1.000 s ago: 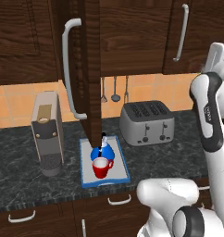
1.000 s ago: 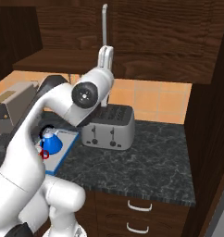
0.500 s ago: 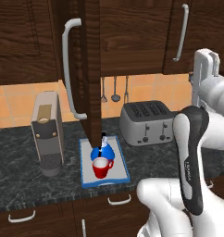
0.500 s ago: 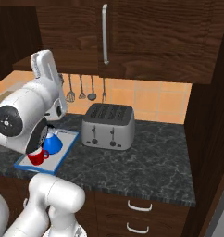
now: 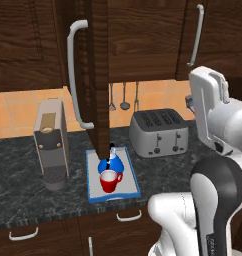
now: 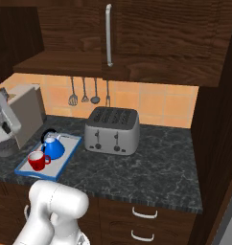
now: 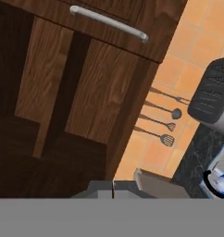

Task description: Pick the kettle from the counter and place it on the tray. Then pick the mug from the cabinet and place it on the tray. Then close the cabinet doors.

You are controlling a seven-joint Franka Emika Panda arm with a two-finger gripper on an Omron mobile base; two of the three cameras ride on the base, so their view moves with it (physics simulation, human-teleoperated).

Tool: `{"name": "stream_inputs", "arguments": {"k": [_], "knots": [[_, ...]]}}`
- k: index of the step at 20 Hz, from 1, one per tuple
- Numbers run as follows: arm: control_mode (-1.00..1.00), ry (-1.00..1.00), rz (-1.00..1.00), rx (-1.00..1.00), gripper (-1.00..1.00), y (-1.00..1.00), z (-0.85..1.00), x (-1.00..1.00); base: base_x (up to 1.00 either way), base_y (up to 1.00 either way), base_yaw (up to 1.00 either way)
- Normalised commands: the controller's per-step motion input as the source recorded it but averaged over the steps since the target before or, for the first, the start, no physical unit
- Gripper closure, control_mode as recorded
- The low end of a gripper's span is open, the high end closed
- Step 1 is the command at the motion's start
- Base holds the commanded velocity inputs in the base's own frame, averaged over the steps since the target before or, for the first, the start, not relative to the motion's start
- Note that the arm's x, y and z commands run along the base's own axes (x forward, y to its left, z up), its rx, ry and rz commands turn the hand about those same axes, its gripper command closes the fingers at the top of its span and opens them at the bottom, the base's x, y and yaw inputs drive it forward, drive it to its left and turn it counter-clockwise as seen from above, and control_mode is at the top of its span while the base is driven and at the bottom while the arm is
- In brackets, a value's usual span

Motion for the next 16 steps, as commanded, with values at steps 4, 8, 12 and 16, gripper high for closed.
{"name": "stream_inputs", "arguments": {"k": [4, 8, 12, 16], "knots": [[-1.00, 0.02, 0.00, -0.01, 1.00, 1.00, -0.14, -0.71, 0.00, 0.00, 0.00], [-1.00, 0.07, -0.13, -0.04, 1.00, 0.94, -0.17, -0.26, 0.00, 0.00, 0.00], [-1.00, 0.01, -0.18, -0.01, 1.00, 0.57, -0.13, -0.14, 0.00, 0.00, 0.00], [-1.00, 0.00, -0.19, -0.04, 1.00, 0.75, -0.25, -0.07, 0.00, 0.00, 0.00]]}}
